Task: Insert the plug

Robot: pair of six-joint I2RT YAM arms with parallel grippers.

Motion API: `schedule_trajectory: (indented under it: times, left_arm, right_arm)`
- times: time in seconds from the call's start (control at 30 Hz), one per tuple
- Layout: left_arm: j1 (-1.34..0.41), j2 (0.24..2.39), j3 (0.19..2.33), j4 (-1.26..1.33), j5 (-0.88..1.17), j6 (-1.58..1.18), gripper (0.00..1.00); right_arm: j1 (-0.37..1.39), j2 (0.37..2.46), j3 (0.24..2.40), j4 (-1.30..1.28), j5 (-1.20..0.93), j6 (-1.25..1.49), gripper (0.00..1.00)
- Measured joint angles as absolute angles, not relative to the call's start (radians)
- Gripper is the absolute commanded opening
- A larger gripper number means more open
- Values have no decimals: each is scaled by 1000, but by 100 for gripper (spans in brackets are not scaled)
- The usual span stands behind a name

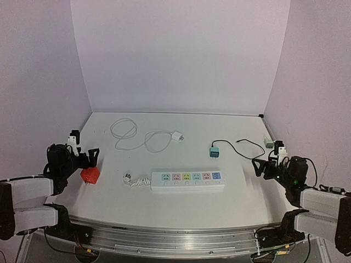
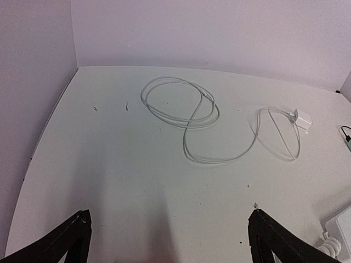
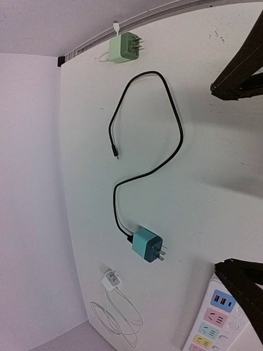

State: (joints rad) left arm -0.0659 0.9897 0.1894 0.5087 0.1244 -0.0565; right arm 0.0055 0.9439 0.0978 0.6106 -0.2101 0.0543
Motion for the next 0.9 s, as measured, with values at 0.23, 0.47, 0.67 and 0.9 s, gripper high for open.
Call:
schedule_trajectory:
  times: [0.23, 0.47, 0.67, 0.9]
  left_arm:
    - [-64, 988, 261, 445, 253, 25, 100]
    - [-64, 985, 387, 333, 369, 17, 98]
    - [-65, 1041, 504, 255, 420, -88, 92]
    - [-95, 1132, 569, 134, 447, -120, 91]
  right_arm:
    - [6, 923, 250, 382, -107, 187, 98]
    - [6, 1166, 751, -5, -164, 345, 82]
    - [56, 1477, 1134, -320, -211, 473, 81]
    - [247, 1869, 1540, -777, -28, 502, 90]
